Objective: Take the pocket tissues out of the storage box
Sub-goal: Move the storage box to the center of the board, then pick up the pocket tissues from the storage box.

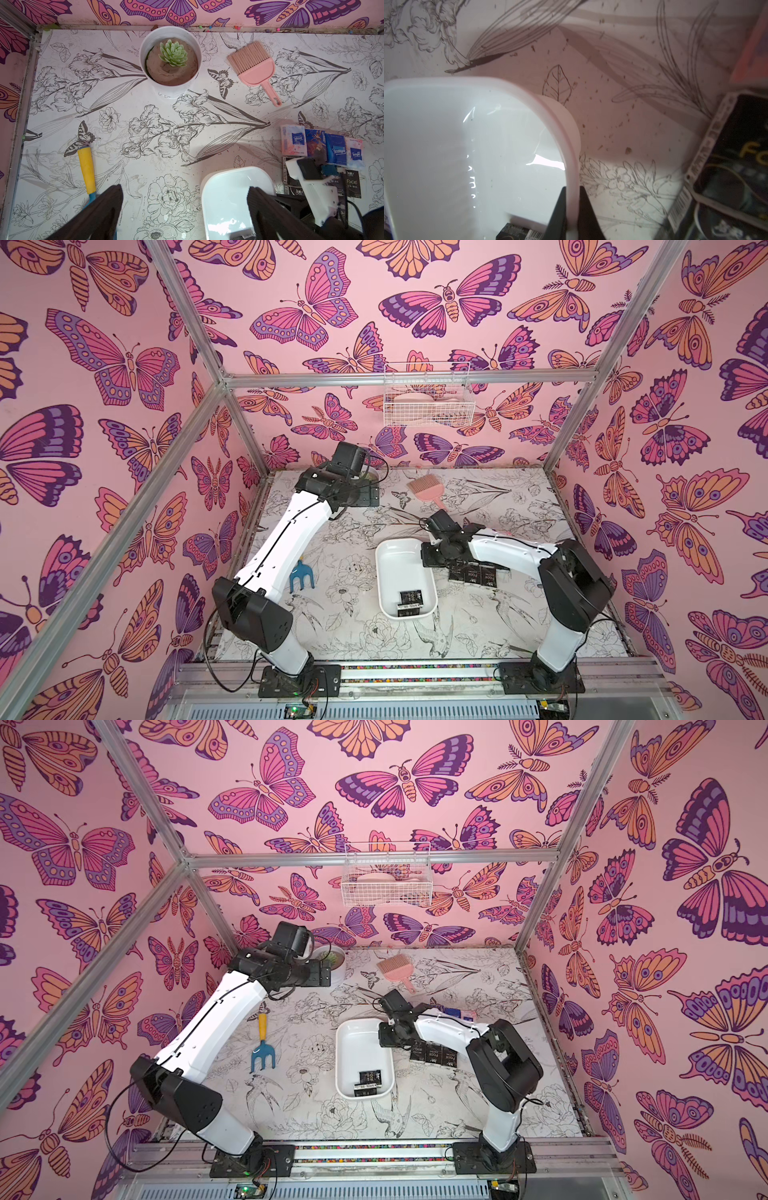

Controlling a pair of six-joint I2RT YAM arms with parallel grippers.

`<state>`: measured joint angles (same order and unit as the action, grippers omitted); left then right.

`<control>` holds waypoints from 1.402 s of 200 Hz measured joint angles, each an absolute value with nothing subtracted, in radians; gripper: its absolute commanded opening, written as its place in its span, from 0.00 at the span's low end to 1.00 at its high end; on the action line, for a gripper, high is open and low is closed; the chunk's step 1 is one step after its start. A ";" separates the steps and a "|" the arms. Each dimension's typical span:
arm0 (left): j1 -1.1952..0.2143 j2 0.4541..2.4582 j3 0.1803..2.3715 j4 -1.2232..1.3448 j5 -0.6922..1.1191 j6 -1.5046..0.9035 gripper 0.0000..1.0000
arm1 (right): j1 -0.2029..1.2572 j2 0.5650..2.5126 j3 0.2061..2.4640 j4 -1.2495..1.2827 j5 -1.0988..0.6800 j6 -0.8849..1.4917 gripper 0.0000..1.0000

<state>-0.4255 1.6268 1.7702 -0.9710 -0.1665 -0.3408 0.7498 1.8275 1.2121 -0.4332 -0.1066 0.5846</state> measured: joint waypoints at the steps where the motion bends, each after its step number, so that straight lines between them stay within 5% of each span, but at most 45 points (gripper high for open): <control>1: -0.426 1.627 1.770 -0.971 -0.167 -0.341 1.00 | 0.750 1.830 1.216 -0.435 -0.107 0.583 0.10; 27: -0.421 1.627 1.770 -0.971 -0.173 -0.341 1.00 | 0.750 1.919 1.339 -0.473 -0.104 0.523 0.14; 57: -0.410 1.625 1.765 -0.971 -0.173 -0.340 1.00 | 0.750 1.955 1.427 -0.525 -0.092 0.455 0.35; 111: -0.353 1.600 1.734 -0.974 -0.171 -0.341 1.00 | 0.762 1.775 1.405 -0.603 -0.108 0.238 0.55; 156: -0.324 1.594 1.727 -0.974 -0.157 -0.341 1.00 | 0.856 1.625 1.354 -0.641 -0.247 -0.042 0.61; 280: -0.324 1.578 1.710 -0.975 -0.153 -0.341 1.00 | 1.007 1.968 1.501 -0.880 -0.206 -0.354 0.67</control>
